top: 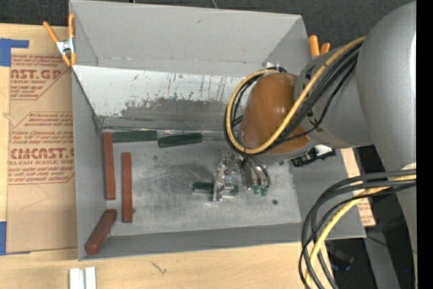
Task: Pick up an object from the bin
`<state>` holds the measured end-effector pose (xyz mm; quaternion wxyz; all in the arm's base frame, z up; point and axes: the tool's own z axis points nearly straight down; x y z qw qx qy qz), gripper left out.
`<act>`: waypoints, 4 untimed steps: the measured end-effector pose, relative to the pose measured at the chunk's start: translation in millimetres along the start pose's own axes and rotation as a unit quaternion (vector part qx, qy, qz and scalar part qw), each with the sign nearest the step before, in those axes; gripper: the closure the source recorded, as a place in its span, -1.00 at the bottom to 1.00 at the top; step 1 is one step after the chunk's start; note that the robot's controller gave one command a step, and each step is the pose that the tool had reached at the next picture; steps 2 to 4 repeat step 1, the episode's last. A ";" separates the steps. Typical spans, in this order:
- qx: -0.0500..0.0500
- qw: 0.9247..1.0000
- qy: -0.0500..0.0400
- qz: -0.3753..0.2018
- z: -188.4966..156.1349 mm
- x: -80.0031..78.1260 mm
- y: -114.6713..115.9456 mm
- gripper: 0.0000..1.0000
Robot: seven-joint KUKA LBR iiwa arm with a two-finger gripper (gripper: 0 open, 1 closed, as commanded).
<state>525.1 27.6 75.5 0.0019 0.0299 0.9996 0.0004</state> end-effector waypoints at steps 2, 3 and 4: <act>0.000 1.000 0.000 0.003 -153.0 -17.1 -4.6 1.00; 0.000 1.000 0.000 0.003 -153.0 -17.1 -4.6 1.00; 0.000 1.000 0.000 0.003 -153.0 -17.1 -4.6 1.00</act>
Offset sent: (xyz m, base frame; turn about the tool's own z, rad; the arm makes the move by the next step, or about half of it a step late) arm 0.0000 0.0000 0.0000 0.0000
